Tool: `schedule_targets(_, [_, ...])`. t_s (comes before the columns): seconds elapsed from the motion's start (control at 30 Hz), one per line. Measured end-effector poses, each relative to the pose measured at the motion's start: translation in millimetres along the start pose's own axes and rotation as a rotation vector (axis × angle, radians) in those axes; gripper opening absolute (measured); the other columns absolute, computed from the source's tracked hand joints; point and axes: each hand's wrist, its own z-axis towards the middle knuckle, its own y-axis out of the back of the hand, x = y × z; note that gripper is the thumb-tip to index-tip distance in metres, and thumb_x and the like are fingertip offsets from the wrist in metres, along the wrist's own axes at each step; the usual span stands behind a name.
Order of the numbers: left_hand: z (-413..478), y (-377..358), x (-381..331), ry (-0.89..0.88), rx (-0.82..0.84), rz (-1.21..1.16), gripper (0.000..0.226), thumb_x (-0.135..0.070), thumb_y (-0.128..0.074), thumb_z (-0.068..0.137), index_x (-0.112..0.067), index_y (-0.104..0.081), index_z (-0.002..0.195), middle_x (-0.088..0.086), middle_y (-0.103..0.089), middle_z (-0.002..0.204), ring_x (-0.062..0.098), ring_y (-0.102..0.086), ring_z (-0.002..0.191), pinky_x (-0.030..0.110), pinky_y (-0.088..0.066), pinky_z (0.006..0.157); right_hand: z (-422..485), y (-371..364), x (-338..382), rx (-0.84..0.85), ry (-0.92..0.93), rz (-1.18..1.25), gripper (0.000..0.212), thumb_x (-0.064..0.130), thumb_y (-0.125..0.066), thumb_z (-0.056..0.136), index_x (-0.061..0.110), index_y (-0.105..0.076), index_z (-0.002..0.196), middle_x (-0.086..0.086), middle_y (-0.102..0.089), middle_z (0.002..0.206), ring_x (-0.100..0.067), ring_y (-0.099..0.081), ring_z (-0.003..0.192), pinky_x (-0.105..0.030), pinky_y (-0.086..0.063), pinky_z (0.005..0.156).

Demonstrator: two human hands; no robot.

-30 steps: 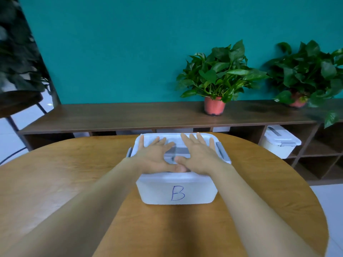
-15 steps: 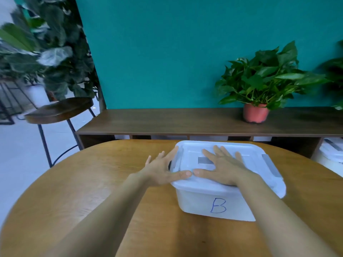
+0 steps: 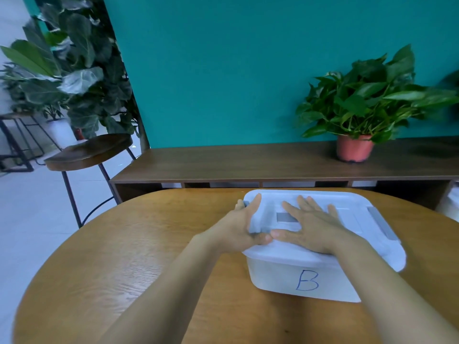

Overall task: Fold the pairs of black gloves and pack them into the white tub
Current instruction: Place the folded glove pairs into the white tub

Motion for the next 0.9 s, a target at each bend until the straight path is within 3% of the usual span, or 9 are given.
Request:
schedule_targets(0.17, [-4.9,2.7,-1.4,0.029,0.005,0.157,0.091,-0.058,-0.055,0.093,-0.020,-0.006,0.160,0.013,0.008,0.166,0.024,0.004,0.153,0.033,-0.014,0.121,-3.9,-0.9,4.1,-0.024,0.007,-0.007,0.098,0.088,-0.028,0.077,0.038,0.002,0.156,0.000,0.014,0.164,-0.019,0.017,0.150,-0.053,0.010,0.119])
schedule_targets(0.3, [-12.7,0.2,-4.7,0.006,-0.049,0.439,0.085,-0.071,-0.035,0.093,-0.019,-0.019,0.158,0.011,-0.001,0.167,0.024,0.000,0.154,0.046,-0.005,0.124,-23.5,-3.7,1.3,-0.083,0.047,0.004,0.093,0.084,-0.026,0.082,0.034,-0.003,0.157,-0.001,0.008,0.165,-0.016,0.012,0.151,-0.048,0.009,0.121])
schedule_targets(0.37, [-14.7,-4.5,-7.1,-0.007,-0.077,0.457,0.096,-0.080,-0.031,0.084,-0.019,-0.020,0.158,0.010,-0.001,0.167,0.024,0.004,0.154,0.048,-0.003,0.123,-41.2,-4.6,-11.6,-0.124,0.036,0.019,0.092,0.082,-0.028,0.083,0.032,-0.006,0.157,-0.001,0.005,0.165,-0.014,0.012,0.151,-0.046,0.011,0.121])
schedule_targets(0.5, [-12.3,-8.9,-9.6,0.033,-0.123,0.276,0.125,-0.096,-0.033,0.062,-0.018,-0.016,0.159,0.008,-0.002,0.166,0.021,0.003,0.153,0.037,-0.017,0.120,-71.2,-4.5,-58.9,-0.213,-0.146,0.031,0.093,0.083,-0.027,0.084,0.030,-0.008,0.158,-0.005,0.007,0.165,-0.017,0.014,0.150,-0.045,0.010,0.120])
schedule_targets(0.63, [-9.5,-6.5,-12.5,0.098,-0.032,0.091,0.160,-0.106,-0.044,0.020,-0.024,-0.020,0.155,0.002,-0.003,0.160,0.020,-0.017,0.149,0.033,-0.028,0.112,-88.5,-3.4,-89.6,-0.178,-0.273,0.282,0.106,0.087,-0.044,0.074,0.035,-0.004,0.157,-0.005,0.008,0.165,-0.023,0.001,0.152,-0.044,-0.008,0.121])
schedule_targets(0.7, [-7.9,-4.8,-16.5,0.126,0.022,0.059,0.161,-0.101,-0.054,0.018,-0.030,-0.013,0.157,0.005,0.005,0.163,0.022,-0.010,0.152,0.038,-0.028,0.114,-89.9,-4.9,-93.7,-0.170,-0.264,0.450,0.117,0.089,-0.055,0.063,0.039,-0.005,0.156,-0.001,-0.001,0.165,-0.023,-0.012,0.151,-0.043,-0.022,0.119])
schedule_targets(0.8, [-5.1,-4.5,-22.4,0.106,0.037,0.073,0.165,-0.100,-0.055,0.013,-0.029,-0.014,0.157,0.006,-0.009,0.159,0.022,-0.017,0.148,0.035,-0.032,0.110,-87.0,-6.6,-92.4,-0.203,-0.225,0.538,0.123,0.084,-0.066,0.059,0.035,-0.009,0.157,0.002,-0.019,0.158,-0.021,-0.031,0.140,-0.037,-0.037,0.110])
schedule_targets(0.9, [-2.7,-7.7,-17.1,0.072,0.029,0.104,0.175,-0.102,-0.054,0.011,-0.022,-0.005,0.159,0.003,-0.010,0.152,0.022,-0.019,0.146,0.032,-0.029,0.113,-85.4,-7.3,-89.4,-0.231,-0.174,0.529,0.120,0.073,-0.075,0.061,0.031,-0.015,0.155,0.005,-0.021,0.150,-0.020,-0.036,0.131,-0.031,-0.040,0.101])
